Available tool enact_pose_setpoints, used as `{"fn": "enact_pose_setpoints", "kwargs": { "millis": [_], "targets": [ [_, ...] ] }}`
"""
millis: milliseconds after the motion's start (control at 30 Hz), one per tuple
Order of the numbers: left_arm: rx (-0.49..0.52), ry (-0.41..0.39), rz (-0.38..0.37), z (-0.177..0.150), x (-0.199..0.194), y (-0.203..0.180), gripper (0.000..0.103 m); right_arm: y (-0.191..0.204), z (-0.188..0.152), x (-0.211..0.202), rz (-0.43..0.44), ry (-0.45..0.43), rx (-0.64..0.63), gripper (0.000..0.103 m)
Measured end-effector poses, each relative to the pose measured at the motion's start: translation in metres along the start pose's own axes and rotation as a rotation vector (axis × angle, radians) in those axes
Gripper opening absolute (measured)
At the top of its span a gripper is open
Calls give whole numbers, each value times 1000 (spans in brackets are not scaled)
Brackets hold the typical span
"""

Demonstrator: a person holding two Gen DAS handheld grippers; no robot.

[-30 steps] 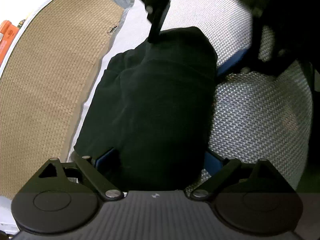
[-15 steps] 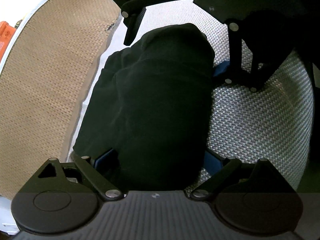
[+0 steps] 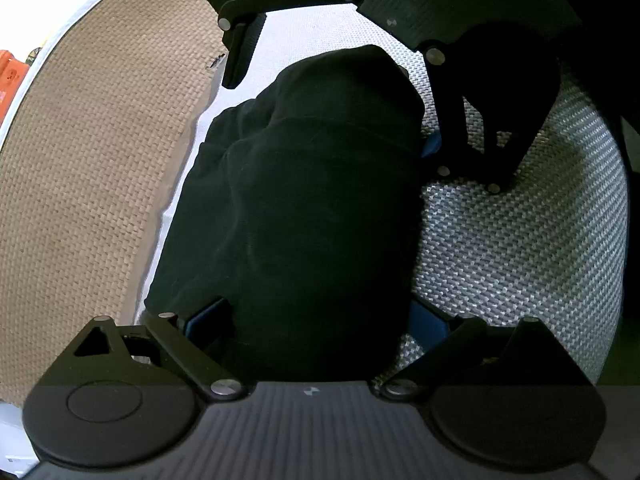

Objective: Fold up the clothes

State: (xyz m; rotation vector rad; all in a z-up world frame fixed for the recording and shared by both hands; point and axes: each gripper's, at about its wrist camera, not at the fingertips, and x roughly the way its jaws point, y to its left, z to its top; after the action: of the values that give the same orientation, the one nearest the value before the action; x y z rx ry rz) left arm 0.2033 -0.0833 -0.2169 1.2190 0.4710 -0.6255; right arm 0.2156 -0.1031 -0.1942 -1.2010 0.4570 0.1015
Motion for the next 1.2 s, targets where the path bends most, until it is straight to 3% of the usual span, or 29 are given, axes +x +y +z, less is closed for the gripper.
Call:
{"fn": "enact_pose_setpoints", "kwargs": {
  "millis": [167, 367, 433, 500, 633, 800, 1200],
  "targets": [
    [27, 8, 7, -5, -10, -16, 97, 0, -4, -3, -4, -4, 1, 102],
    [79, 20, 8, -4, -10, -16, 96, 0, 1, 2, -69, -56, -6, 102],
    [81, 28, 17, -5, -9, -14, 90, -1, 3, 3, -89, -69, -5, 101],
    [109, 42, 48, -8, -7, -15, 81, -2, 5, 5, -93, -66, 4, 98],
    [118, 61, 67, -11, -2, -15, 78, 3, 8, 18, -92, -57, -7, 78],
    [130, 51, 77, -13, 2, -17, 77, 0, 10, 36, -86, -34, 18, 76],
    [177, 60, 80, -19, 1, -20, 70, 6, 8, 35, -74, -61, 48, 71]
  ]
}}
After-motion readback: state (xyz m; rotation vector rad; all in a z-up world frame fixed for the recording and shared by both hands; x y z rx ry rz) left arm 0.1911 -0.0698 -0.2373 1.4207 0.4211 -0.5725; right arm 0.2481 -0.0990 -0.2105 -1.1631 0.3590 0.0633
